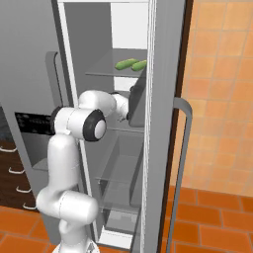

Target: Place one corn and one fish in each tupperware on the nearby counter, to pack two identical lunches.

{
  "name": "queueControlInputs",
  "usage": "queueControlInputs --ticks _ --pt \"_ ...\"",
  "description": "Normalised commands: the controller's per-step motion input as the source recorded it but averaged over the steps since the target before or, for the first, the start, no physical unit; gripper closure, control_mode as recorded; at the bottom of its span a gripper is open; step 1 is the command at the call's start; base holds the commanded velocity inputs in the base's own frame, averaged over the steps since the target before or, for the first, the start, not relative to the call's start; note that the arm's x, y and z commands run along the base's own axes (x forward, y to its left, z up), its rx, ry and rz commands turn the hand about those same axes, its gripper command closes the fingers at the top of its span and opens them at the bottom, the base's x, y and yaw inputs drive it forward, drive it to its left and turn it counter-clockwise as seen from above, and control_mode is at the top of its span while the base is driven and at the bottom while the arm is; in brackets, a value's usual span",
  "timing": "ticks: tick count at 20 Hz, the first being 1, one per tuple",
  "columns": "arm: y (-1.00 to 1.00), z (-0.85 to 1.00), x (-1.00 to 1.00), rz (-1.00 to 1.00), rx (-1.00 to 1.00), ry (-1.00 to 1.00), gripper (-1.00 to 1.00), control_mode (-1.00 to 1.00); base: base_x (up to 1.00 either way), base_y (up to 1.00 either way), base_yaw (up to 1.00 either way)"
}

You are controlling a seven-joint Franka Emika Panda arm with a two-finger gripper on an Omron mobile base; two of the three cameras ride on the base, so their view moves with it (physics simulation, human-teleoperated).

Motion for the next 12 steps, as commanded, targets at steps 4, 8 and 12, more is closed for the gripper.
queueControlInputs --ticks 4,8,12 --pt "0.37 -0.02 -1.00 0.03 0.00 -0.05 1.00 -1.00 0.00 0.00 0.00" --pt "0.00 0.21 -1.00 0.02 0.00 -0.11 1.00 -1.00 0.00 0.00 0.00" --pt "0.01 0.70 -1.00 0.02 0.00 -0.14 1.00 -1.00 0.00 0.00 0.00"
